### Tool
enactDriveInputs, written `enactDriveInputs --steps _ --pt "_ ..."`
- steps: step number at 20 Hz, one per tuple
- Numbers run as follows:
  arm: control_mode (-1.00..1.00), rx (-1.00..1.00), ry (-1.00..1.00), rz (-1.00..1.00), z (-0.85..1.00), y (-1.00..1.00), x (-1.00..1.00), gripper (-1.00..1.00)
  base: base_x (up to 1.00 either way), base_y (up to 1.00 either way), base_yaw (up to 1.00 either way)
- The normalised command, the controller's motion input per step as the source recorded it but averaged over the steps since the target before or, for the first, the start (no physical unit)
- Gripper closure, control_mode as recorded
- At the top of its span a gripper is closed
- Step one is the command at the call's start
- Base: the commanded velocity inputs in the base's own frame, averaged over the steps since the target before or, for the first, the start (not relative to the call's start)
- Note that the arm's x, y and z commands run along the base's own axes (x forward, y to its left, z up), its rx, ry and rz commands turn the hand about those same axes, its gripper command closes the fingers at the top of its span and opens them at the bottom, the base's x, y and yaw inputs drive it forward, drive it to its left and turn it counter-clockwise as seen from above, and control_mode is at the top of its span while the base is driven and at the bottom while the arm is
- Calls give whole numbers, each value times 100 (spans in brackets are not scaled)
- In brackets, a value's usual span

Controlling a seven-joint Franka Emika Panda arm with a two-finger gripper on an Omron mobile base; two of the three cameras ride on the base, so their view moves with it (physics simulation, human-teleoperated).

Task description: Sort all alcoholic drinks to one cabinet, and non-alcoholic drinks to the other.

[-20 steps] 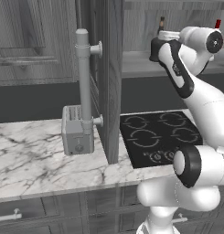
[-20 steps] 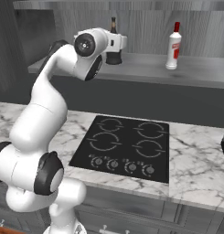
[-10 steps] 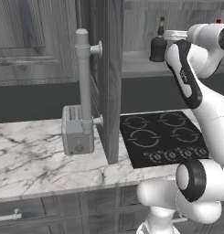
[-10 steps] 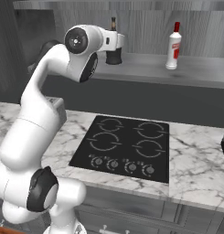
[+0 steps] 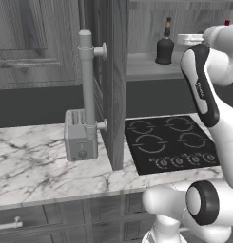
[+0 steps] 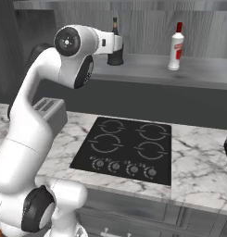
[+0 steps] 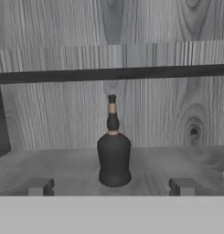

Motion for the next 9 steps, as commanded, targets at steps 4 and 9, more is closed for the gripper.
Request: enactDriveInputs --steps 4,9 --pt "-100 -3 1 0 0 6 -43 -100 0 0 0" --pt "-100 -3 1 0 -1 8 -46 -100 0 0 0"
